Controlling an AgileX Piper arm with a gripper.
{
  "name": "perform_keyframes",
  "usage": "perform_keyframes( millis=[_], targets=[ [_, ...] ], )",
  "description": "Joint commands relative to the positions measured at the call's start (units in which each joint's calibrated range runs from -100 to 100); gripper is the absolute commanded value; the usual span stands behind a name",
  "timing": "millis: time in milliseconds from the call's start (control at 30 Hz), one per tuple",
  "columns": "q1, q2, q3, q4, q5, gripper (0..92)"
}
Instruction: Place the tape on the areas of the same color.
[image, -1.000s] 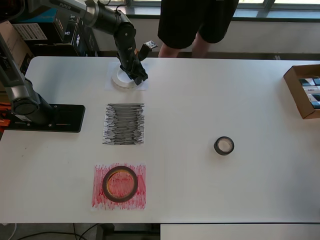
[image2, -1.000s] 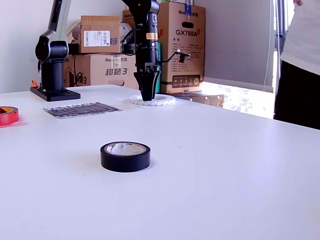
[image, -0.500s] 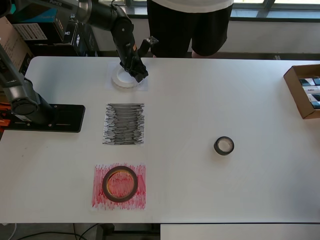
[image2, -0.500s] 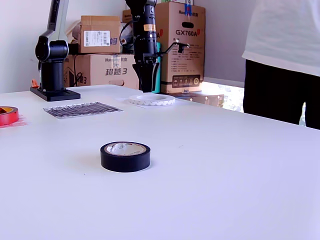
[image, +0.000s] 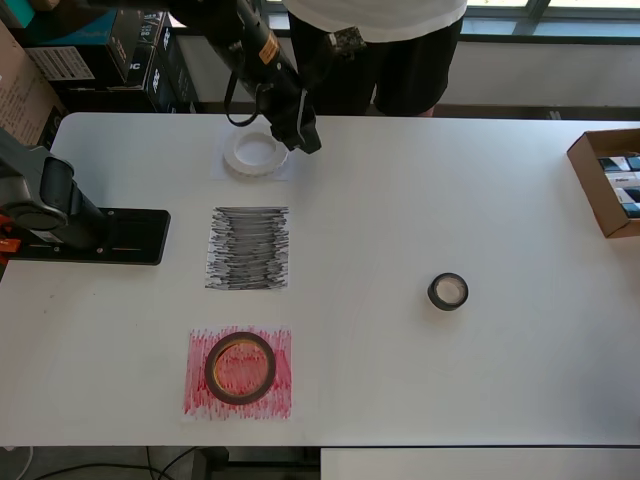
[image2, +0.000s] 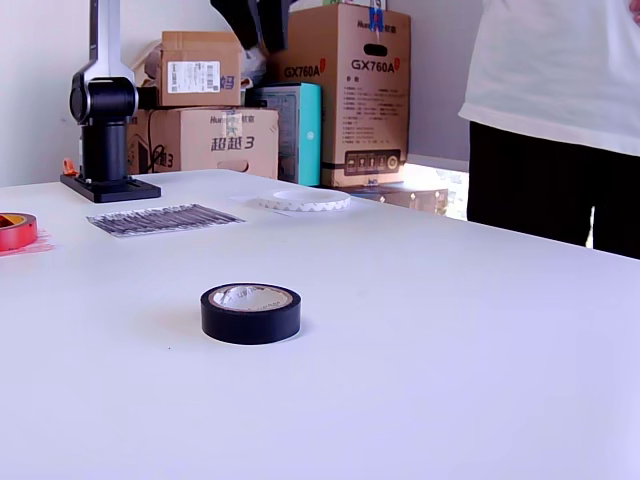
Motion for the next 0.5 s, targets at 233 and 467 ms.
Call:
perform_keyframes(
  millis=[233, 467],
  targets=[
    [-15.7, 8.3, -27.4, 12.8, 11.3, 46.2],
    [-16.7, 17.0, -36.9, 12.8, 13.0, 46.2]
  ],
)
